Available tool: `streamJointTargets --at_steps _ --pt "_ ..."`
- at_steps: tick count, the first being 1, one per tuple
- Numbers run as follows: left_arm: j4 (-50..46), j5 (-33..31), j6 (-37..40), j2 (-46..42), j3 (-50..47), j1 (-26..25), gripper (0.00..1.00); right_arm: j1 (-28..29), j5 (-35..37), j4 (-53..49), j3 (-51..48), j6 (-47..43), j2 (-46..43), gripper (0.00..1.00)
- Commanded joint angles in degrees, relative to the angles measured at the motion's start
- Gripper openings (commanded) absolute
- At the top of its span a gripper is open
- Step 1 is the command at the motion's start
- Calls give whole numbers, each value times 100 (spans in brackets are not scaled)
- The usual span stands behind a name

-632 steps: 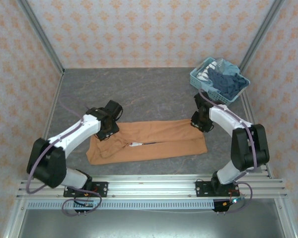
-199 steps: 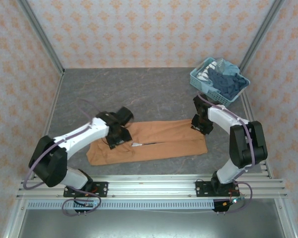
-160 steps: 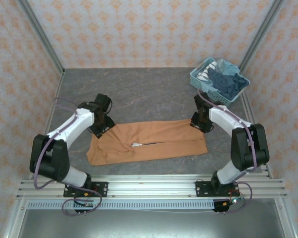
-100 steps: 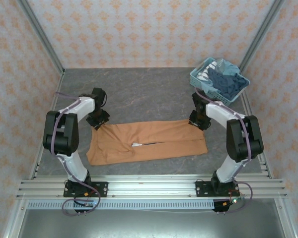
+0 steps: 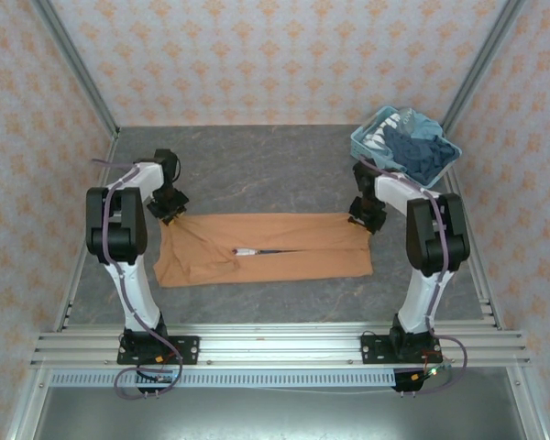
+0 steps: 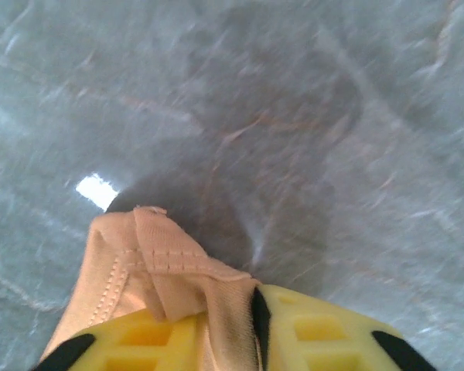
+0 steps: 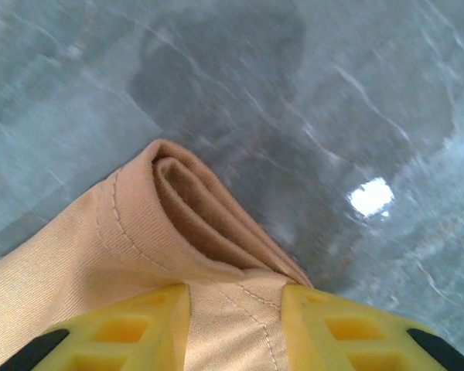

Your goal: Fold and stack the t-shirts

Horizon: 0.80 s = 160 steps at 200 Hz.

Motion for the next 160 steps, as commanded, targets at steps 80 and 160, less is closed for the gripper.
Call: streamJointTargets --at_steps 80,160 --pt "65 -301 73 -2468 -1180 -192 55 165 -12 4 477 -405 -771 48" --pt "-479 673 -1524 -4992 -3963 -785 47 374 -85 -415 -1566 190 -2850 55"
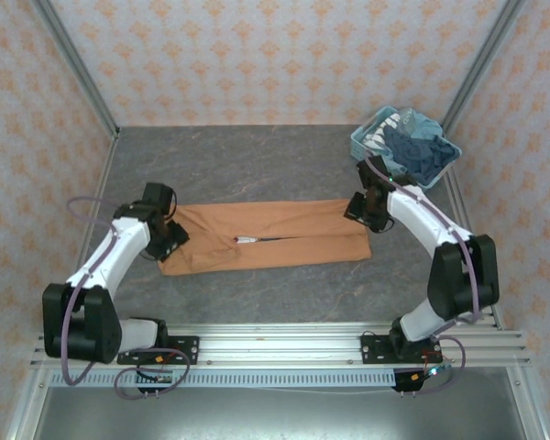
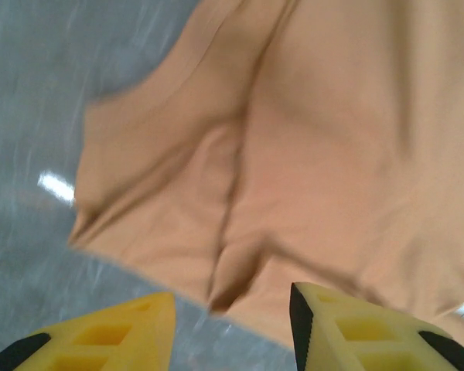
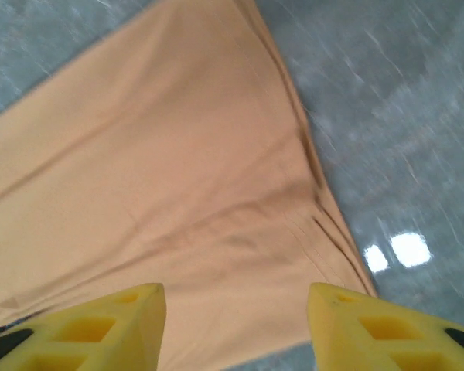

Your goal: Fold and stack the t-shirts

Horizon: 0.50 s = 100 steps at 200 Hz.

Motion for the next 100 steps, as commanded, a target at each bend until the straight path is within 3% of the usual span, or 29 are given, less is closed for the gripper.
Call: streamJointTargets --at_steps 1,21,54,100 --pt "-313 228 -859 -548 -563 -85 47 -26 123 -393 -586 439 -563 55" --pt "-43 80 -1157 -765 -970 -10 49 -57 -160 -185 -1074 725 -745 57" --pt "596 163 -1188 -346 -1127 306 52 -483 -610 258 -1542 952 -533 59" --pt "724 353 -1229 -217 -1078 396 50 -747 -421 304 -1420 790 -481 58"
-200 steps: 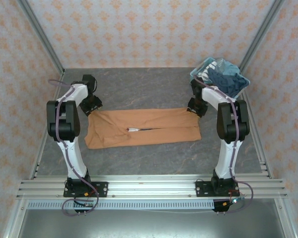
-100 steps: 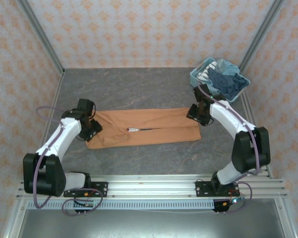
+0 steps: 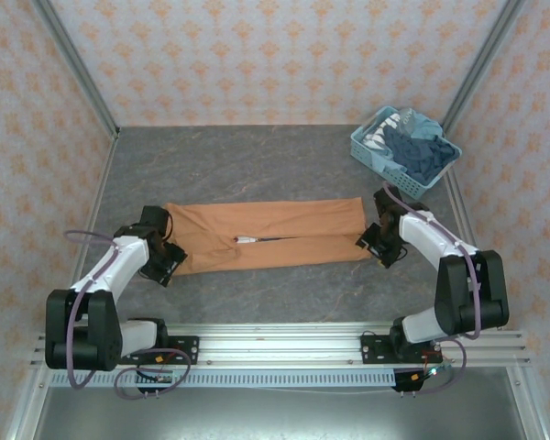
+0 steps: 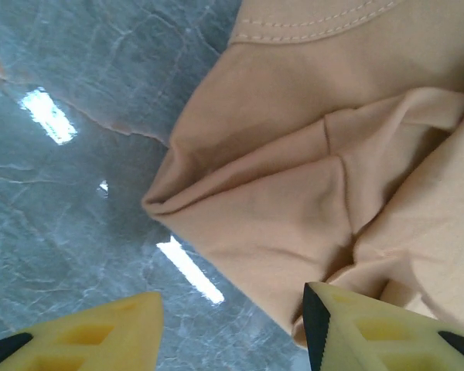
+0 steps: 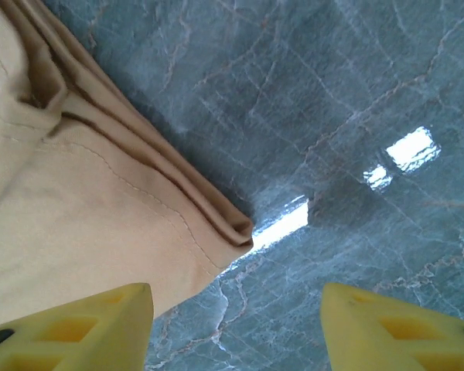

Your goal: Fold and stack the t-shirts

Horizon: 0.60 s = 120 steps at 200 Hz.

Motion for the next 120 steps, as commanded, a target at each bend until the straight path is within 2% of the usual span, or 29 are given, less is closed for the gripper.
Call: streamJointTargets --at_steps 1,33,46,64,92,120 --pt "110 100 -196 -122 10 -3 50 -85 116 105 166 -13 -8 58" --pt "-307 2 -775 -458 368 -348 44 -59 108 293 953 -510 443 47" --pt "-137 104 -1289 -551 284 -572 38 -8 11 366 1332 -748 861 39" --pt "314 119 -1969 -527 201 -998 34 136 239 291 1922 -1027 1506 32" --pt "858 74 -2356 257 438 -1363 33 253 430 178 2816 -1319 2460 30" --pt "905 -187 -2012 1291 1001 -1284 29 273 512 -181 3489 -1427 3294 26"
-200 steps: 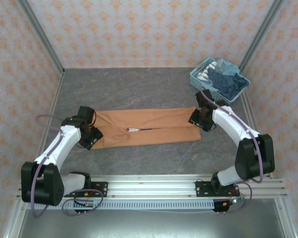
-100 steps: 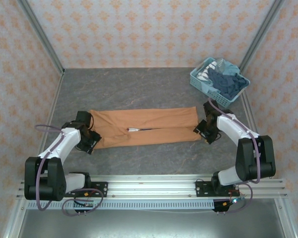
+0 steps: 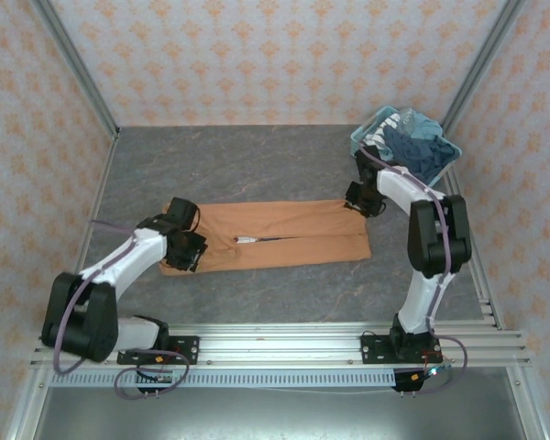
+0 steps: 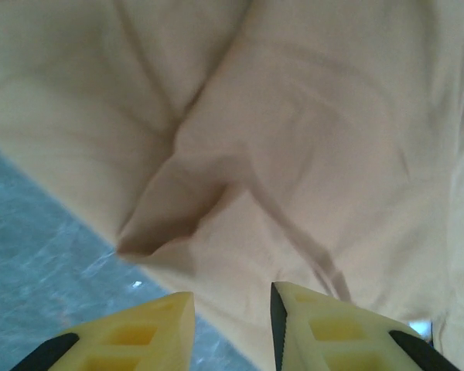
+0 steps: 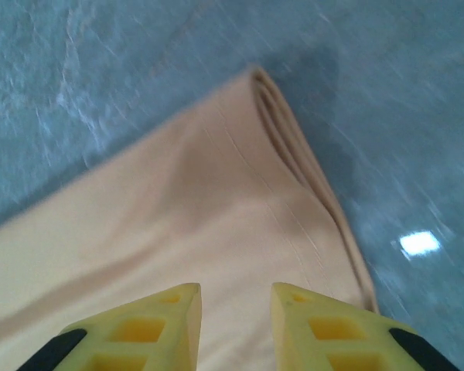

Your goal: Fold and stack the t-shirts

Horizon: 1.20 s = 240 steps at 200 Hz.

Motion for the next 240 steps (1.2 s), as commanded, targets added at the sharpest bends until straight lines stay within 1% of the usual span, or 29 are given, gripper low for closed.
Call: streamJointTargets --at_steps 1,18,28,44,60,76,88,111,133,141,148,160,171,180,196,212,230,240 --pt "279 -317 -68 668 501 73 29 6 296 -447 458 -275 565 26" --pt "251 -346 191 1290 829 193 28 -78 402 -717 484 -83 873 20" --pt "233 -333 384 1673 1032 298 27 -132 549 -857 327 102 854 19" --pt "132 -332 888 2402 1632 478 27 -193 675 -917 -208 486 511 20" --pt "-232 -326 1465 3361 2669 659 26 -141 515 -785 -962 871 -69 21" --pt "-511 -201 1829 4270 3930 727 26 78 289 -706 -1759 1315 -624 21" --pt "-684 -22 2045 4950 5050 688 26 403 203 -655 -2334 1719 -1046 22" --pt "-1350 305 2396 6465 7733 412 26 1071 -162 -289 -3409 2859 -1831 23" --pt "-1710 564 2401 7922 10292 98 28 1797 -816 569 -4152 4294 -2251 24" --pt "-1602 695 2322 8350 10948 5 28 2038 -993 871 -4262 4769 -2283 24" --pt "-1387 816 2197 8616 11265 -64 29 2215 -1093 1049 -4279 5120 -2261 25" --pt "-827 1032 1986 8778 11313 -154 28 2461 -1241 1324 -4213 5581 -2181 25" --pt "-563 986 1870 8786 11258 -187 29 2608 -1305 1347 -4004 5796 -2058 25" --pt "-425 909 1843 8753 11251 -189 31 2659 -1327 1281 -3786 5848 -1932 26" --pt "-183 755 1907 8603 11262 -162 39 2680 -1314 1135 -3430 5826 -1812 29" --pt "-42 522 2123 8277 11276 -120 50 2681 -1125 765 -3077 5737 -1887 32" --pt "-210 182 2499 7727 11283 -108 62 2672 -778 163 -2809 5553 -2179 38" --pt "-490 35 2709 7388 11261 -112 64 2632 -609 -167 -2721 5409 -2404 41"
